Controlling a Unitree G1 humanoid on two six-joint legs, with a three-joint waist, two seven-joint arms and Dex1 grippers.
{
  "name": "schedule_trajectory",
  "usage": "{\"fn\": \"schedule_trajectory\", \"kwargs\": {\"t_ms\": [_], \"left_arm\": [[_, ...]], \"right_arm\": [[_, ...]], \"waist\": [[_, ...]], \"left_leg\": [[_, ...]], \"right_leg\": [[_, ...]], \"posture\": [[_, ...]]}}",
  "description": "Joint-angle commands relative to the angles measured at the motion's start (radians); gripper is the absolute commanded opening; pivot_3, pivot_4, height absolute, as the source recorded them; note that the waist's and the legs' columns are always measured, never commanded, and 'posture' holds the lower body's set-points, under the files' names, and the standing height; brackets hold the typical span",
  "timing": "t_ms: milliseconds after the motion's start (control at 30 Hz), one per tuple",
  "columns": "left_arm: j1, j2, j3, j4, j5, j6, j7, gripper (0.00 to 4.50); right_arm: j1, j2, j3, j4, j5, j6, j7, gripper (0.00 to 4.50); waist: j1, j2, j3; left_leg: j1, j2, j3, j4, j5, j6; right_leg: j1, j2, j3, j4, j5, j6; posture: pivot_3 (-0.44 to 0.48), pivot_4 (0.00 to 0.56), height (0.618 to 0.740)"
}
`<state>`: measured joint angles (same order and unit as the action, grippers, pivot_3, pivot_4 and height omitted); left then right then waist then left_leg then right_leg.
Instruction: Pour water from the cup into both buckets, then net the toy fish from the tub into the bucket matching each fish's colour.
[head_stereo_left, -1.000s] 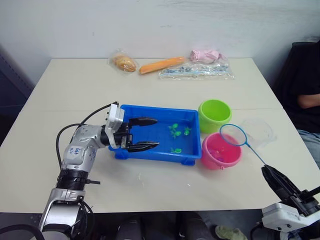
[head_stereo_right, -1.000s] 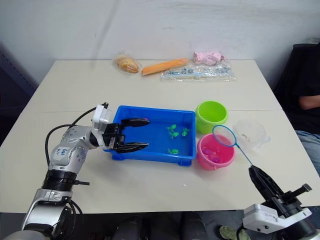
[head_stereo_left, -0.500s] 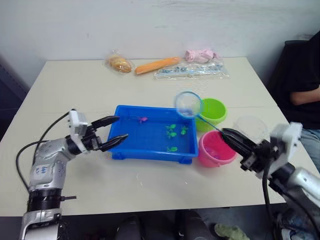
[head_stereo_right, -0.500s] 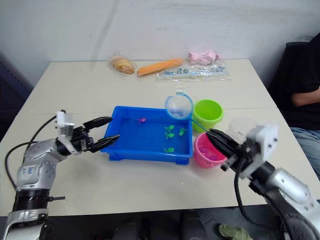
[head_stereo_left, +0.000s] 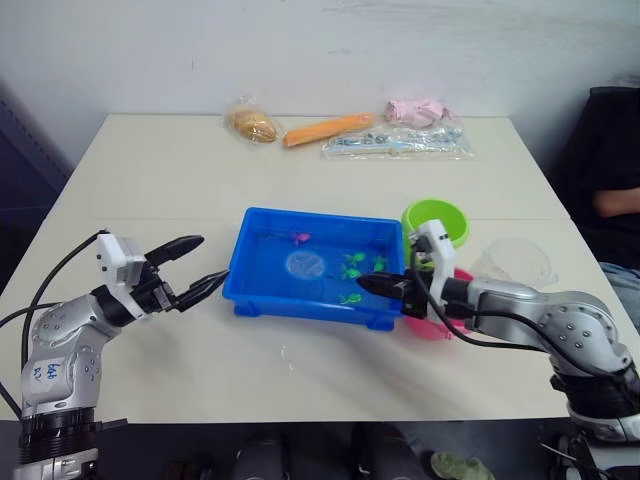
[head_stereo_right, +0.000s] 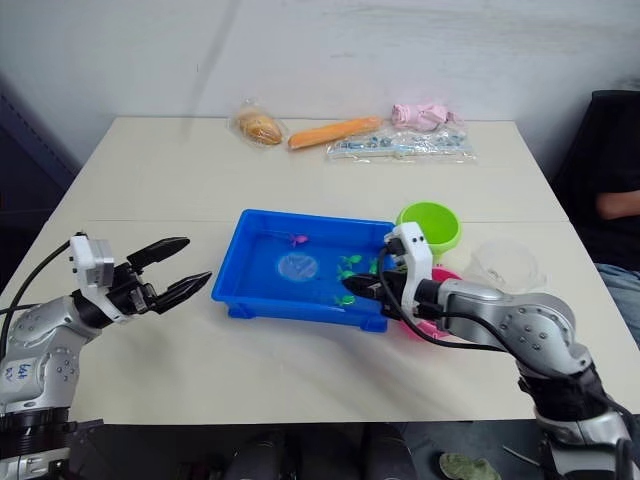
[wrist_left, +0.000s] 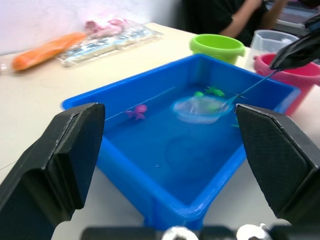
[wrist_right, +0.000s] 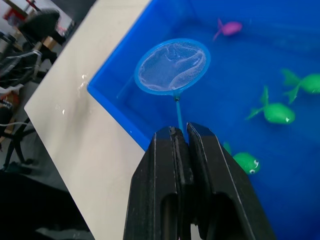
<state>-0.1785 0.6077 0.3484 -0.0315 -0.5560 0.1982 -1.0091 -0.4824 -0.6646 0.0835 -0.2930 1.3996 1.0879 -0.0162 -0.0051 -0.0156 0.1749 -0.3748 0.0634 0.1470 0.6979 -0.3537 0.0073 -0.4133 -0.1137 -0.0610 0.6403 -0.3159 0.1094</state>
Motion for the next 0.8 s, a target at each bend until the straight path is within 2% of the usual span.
{"fn": "schedule_trajectory", "kwargs": {"t_ms": [33, 433, 633, 800], "left_arm": [[-0.026, 0.021, -0.007, -0.033, -0.019, 0.004, -0.007, 4.47], [-0.030, 0.031, -0.021, -0.021, -0.005, 0.005, 0.005, 4.47], [-0.024, 0.033, -0.018, -0.027, -0.009, 0.004, 0.011, 4.47], [-0.020, 0.027, -0.021, -0.031, -0.012, 0.004, 0.016, 4.47]], "right_arm": [[-0.060, 0.043, 0.003, 0.039, -0.027, 0.044, -0.035, 0.00], [-0.208, 0.223, 0.004, 0.243, -0.305, 0.075, -0.053, 0.00], [-0.211, 0.262, -0.003, 0.213, -0.431, 0.017, 0.036, 0.00], [-0.170, 0.246, -0.003, 0.121, -0.485, -0.002, 0.135, 0.00]], "waist": [[0.000, 0.000, 0.000], [-0.024, 0.000, 0.000], [-0.025, 0.001, 0.000], [-0.026, 0.001, 0.000]], "left_leg": [[0.000, 0.000, 0.000, 0.000, 0.000, 0.000], [-0.002, 0.001, 0.000, -0.001, 0.000, -0.001], [-0.003, 0.001, 0.000, -0.001, 0.000, -0.001], [-0.003, 0.001, 0.000, -0.003, 0.000, -0.001]], "right_leg": [[0.000, 0.000, 0.000, 0.000, 0.000, 0.000], [-0.001, 0.001, -0.001, 0.002, 0.000, 0.000], [-0.002, 0.001, -0.001, 0.002, 0.000, 0.000], [-0.002, 0.001, -0.002, 0.001, 0.000, 0.000]], "posture": [[0.000, 0.150, 0.740], [0.000, 0.150, 0.740], [0.000, 0.150, 0.740], [0.000, 0.150, 0.740]]}}
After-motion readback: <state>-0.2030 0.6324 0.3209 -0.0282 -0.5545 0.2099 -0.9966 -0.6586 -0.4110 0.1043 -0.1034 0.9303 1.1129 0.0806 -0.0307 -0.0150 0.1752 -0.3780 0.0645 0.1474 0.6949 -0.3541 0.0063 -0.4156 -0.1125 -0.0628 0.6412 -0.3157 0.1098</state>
